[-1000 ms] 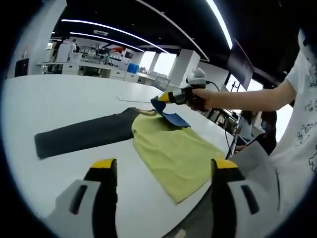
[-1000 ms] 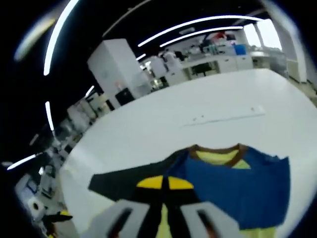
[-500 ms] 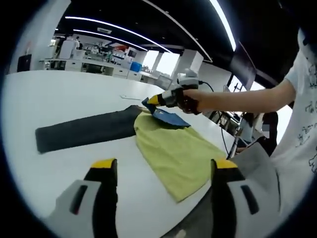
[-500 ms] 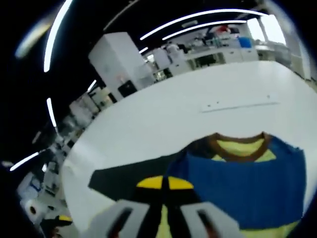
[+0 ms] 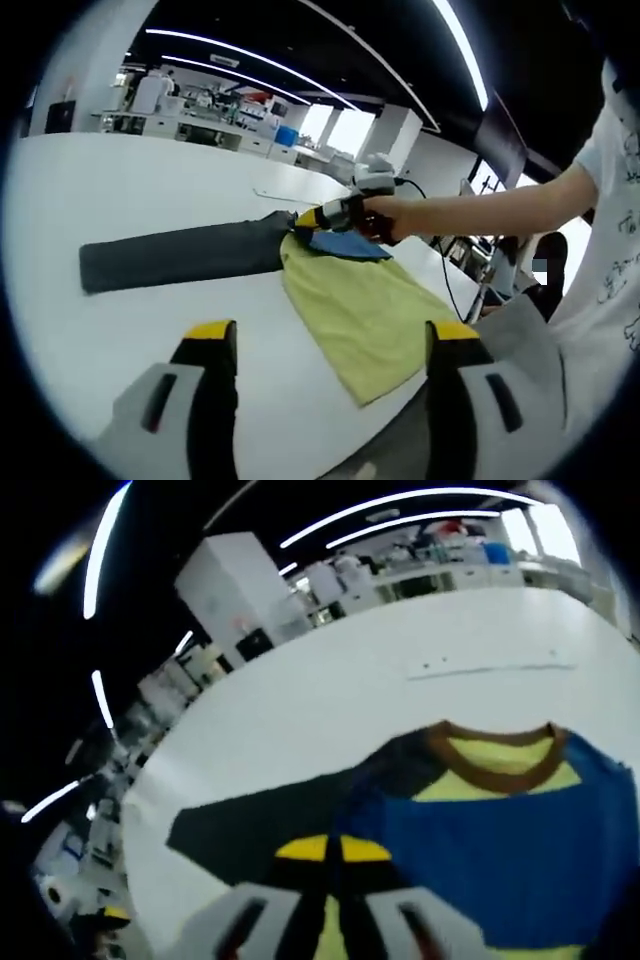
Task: Fold the garment on the visible template until the final outline fits inside the template.
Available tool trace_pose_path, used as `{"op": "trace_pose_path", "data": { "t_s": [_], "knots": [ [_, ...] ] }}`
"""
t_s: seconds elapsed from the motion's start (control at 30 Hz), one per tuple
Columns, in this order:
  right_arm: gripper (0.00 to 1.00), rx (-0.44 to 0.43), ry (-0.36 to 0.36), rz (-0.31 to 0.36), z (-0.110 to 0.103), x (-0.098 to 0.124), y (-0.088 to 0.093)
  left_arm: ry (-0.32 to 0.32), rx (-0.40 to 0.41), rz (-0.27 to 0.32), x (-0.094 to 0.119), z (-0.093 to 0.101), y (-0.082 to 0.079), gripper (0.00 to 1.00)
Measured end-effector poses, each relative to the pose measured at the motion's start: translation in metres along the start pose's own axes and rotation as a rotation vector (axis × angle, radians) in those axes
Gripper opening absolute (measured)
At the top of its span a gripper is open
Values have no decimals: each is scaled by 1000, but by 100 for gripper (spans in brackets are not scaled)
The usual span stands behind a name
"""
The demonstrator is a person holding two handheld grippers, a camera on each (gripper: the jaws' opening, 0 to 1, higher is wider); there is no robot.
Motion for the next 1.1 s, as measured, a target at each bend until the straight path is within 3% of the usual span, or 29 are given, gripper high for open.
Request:
{"op": "trace_pose_path", "data": {
  "t_s": [0.07,0.23,0.3,0.4,0.47,0.67,0.73,1.1],
  "knots": [
    [0,1,-7,2,1,4,0,4,-5,-3,-2,1,0,74],
    [17,27,-19,14,9,12,1,14,-9,-5,-4,4,0,74],
    [30,26,-25,22,15,17,1,18,-13,-6,-4,5,0,74],
    [59,32,-21,42,16,27,8,22,-13,-8,-4,7,1,74],
    [68,51,-24,48,20,33,9,25,-12,-12,-5,9,2,74],
    [83,91,-70,36,26,51,14,58,-20,-36,-9,20,3,69],
    [85,105,-83,38,25,64,18,58,-29,-32,-10,26,2,72],
    [97,130,-52,34,78,114,22,51,-49,-26,-8,51,2,75]
  ]
}}
Point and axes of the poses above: the point that each gripper's makers call its tool centre point, and the gripper's own axes: x roughly backward along the fingers, z roughly to its right, y roughly out of its underside, the point moved 10 cm from there along x, roughly backward along the fingers, and after that the axes turned 5 degrees about -y, right-handed, at the moved point
